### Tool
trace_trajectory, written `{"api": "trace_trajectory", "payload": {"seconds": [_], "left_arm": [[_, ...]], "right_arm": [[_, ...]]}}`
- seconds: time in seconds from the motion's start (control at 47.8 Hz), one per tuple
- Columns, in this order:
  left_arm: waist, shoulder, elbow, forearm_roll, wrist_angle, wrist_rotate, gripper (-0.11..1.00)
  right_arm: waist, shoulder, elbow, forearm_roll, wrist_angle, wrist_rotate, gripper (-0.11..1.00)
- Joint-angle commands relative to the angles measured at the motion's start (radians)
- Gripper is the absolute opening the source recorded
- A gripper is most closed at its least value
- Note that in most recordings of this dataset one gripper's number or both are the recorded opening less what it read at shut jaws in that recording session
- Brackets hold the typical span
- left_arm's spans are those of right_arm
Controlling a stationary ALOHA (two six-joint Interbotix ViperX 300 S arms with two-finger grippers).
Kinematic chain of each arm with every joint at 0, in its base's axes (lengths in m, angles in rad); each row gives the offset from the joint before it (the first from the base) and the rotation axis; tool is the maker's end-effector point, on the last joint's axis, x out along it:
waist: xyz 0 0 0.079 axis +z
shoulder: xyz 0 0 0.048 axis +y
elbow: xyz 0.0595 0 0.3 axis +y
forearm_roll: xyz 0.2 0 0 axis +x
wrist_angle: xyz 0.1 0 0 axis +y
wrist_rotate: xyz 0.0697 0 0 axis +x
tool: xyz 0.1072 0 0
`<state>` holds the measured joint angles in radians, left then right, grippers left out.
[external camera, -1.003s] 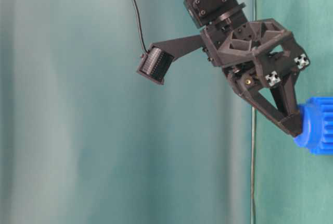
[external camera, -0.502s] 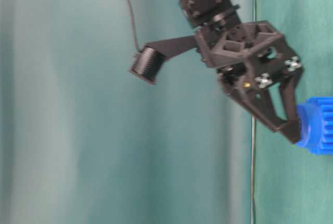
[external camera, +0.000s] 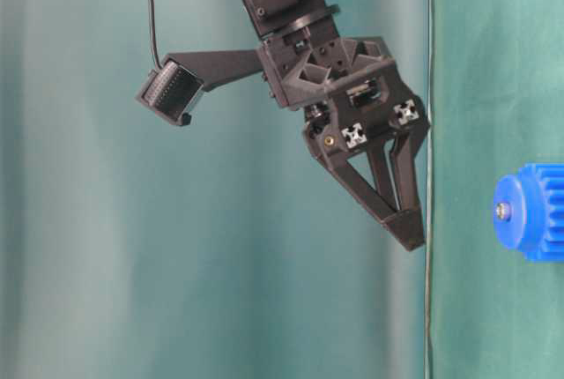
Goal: Insert the shaft placed at a random location into the center hole of the small gear at another random location.
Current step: 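Open the right gripper and raise it off the inserted shaft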
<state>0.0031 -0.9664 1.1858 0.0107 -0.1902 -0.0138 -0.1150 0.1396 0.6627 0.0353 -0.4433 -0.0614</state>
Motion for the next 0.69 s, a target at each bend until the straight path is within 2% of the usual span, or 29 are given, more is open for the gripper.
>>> {"api": "trace_trajectory", "payload": {"seconds": [0.0, 0.251, 0.669], "left_arm": [[0.002, 0.008, -0.023, 0.003, -0.005, -0.002, 0.0], [0.002, 0.008, -0.023, 0.003, -0.005, -0.002, 0.0], [0.002, 0.008, -0.025, 0.003, -0.005, -0.002, 0.0]], "right_arm": [[0.002, -0.034, -0.014, 0.0, 0.002, -0.006, 0.74], [0.003, -0.083, 0.034, 0.002, 0.0, -0.003, 0.74], [0.005, -0.27, 0.195, 0.005, 0.002, 0.0, 0.74]]}}
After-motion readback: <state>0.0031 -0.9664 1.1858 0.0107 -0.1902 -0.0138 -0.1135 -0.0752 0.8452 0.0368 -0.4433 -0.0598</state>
